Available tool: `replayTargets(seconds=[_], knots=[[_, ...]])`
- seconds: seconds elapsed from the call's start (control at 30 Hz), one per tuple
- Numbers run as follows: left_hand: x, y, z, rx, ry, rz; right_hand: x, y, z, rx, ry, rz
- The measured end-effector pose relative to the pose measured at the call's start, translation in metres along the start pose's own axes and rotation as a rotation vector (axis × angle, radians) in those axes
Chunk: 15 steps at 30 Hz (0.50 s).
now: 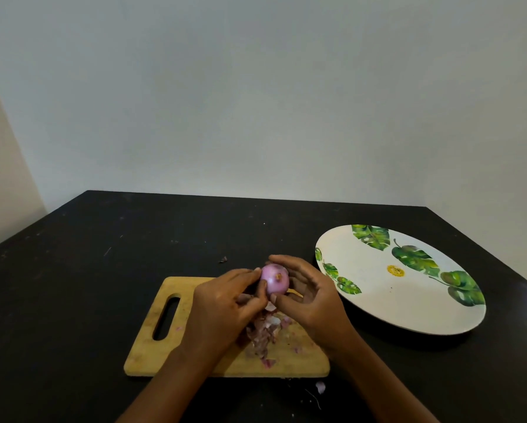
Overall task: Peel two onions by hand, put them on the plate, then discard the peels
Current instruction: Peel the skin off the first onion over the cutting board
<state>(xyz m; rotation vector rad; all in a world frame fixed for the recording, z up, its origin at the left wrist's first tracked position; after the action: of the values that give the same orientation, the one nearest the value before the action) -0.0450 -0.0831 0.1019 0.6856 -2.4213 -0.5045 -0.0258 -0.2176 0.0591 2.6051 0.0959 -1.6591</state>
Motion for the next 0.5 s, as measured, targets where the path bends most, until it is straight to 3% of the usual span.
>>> replayTargets(seconds=[0.23,0.5], knots=[[0.001,-0.002,0.003,0.000,-0.027,-0.087,0.000,-0.009,0.001,-0.051,0.018,0.019],[-0.010,0.012,0.003,0.135,0.187,0.103,-0.001,-0.010,0.003,-0.040,0.017,0.001]])
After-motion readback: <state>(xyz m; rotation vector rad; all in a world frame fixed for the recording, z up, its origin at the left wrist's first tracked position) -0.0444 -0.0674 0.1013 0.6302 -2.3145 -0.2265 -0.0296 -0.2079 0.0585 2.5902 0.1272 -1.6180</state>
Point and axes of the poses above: each hand's wrist, its own z-axis away from the middle knuckle, its own y-axis out of the back of the hand, x = y × z, the point moved 10 cm from there along -z, towards the middle knuckle, and after that the axes turned 2 degrees about -z, right-handed, at the moved point
